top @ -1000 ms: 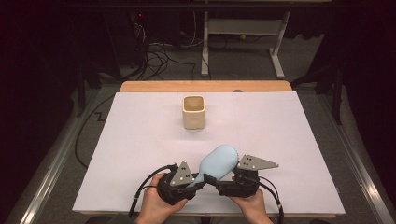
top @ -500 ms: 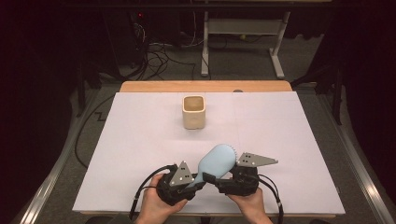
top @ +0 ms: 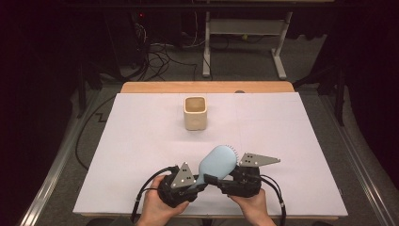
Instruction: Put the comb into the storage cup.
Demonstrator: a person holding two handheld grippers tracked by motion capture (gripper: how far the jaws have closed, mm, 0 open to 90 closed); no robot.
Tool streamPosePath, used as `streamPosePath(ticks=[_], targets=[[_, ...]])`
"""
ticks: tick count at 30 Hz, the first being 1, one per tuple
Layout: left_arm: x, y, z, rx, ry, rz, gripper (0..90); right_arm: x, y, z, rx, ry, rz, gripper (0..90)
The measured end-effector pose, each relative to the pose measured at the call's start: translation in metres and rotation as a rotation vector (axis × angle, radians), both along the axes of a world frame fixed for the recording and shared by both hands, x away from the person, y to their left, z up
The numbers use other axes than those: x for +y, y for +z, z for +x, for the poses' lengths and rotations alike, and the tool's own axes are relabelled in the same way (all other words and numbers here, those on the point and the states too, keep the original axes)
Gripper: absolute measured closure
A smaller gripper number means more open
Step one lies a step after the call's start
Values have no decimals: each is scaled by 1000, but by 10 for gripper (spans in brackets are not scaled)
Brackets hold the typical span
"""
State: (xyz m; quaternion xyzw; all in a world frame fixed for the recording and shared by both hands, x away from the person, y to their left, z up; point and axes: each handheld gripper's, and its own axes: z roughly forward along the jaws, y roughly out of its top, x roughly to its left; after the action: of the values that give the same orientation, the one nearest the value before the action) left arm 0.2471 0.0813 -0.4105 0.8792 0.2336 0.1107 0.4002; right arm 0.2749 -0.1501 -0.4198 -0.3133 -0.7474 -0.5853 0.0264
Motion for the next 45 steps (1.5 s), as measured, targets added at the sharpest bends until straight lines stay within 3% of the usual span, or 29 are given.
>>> streamPosePath(ticks=[3, 13, 19, 26, 37, 41, 45], targets=[[0, 1, 0, -8, 7, 4, 701, 0, 0, 1, 14, 7, 17, 544], [0, -1, 1, -8, 15, 20, 700, 4, 2, 2, 13, 15, 1, 572], [2, 0, 1, -1, 13, -11, 692, 4, 4, 3, 10, 19, 4, 576], [0, -2, 3, 16, 3, -22, 576, 2, 7, 3, 6, 17, 14, 577], [8, 0, 6, 30, 16, -72, 478, 2, 7, 4, 4, 17, -4, 576], [14, -1, 8, 47, 31, -99, 483, 3, 7, 4, 10, 19, -11, 575], [15, -1, 7, 43, 24, -99, 528, 3, 7, 5, 12, 18, -17, 575]])
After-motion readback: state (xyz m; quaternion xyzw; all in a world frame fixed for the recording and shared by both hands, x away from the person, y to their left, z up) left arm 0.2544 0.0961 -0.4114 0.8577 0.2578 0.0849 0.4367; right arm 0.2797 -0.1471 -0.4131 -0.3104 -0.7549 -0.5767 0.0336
